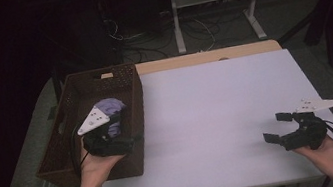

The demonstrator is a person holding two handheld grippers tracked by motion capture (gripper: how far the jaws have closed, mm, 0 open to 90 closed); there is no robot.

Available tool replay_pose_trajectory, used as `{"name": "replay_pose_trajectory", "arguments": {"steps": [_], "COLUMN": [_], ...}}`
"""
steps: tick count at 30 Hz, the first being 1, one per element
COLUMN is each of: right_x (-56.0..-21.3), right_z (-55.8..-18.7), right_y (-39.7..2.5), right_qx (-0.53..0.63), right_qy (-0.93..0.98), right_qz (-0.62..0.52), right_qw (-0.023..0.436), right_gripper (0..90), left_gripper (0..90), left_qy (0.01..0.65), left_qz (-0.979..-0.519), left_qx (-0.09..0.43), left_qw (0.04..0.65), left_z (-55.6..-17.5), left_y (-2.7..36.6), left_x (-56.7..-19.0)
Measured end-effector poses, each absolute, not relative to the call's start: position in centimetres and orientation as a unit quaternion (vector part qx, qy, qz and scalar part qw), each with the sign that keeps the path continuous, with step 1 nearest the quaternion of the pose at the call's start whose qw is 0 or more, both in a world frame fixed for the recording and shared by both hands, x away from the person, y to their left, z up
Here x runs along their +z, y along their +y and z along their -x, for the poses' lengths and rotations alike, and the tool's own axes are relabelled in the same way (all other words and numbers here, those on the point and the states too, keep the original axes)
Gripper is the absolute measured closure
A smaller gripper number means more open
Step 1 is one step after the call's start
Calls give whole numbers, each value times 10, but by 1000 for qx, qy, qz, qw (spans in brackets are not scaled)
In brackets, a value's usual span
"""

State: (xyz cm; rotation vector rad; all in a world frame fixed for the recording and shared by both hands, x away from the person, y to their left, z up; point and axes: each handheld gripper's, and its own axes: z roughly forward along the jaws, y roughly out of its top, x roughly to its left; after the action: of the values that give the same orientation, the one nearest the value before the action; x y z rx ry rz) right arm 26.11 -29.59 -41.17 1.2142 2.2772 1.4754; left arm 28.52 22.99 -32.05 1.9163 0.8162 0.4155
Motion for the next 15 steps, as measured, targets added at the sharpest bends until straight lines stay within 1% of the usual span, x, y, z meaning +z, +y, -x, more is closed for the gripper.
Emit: {"name": "replay_pose_trajectory", "arguments": {"steps": [15], "right_x": [-411], "right_z": [-261], "right_y": [-299], "right_qx": [498], "right_qy": [759], "right_qz": [-410], "right_qw": [84], "right_gripper": [0], "left_gripper": [28], "left_qy": [335], "left_qz": [-788], "left_qx": [169], "left_qw": [488], "left_z": [-284], "left_y": [229], "left_x": [-318]}}
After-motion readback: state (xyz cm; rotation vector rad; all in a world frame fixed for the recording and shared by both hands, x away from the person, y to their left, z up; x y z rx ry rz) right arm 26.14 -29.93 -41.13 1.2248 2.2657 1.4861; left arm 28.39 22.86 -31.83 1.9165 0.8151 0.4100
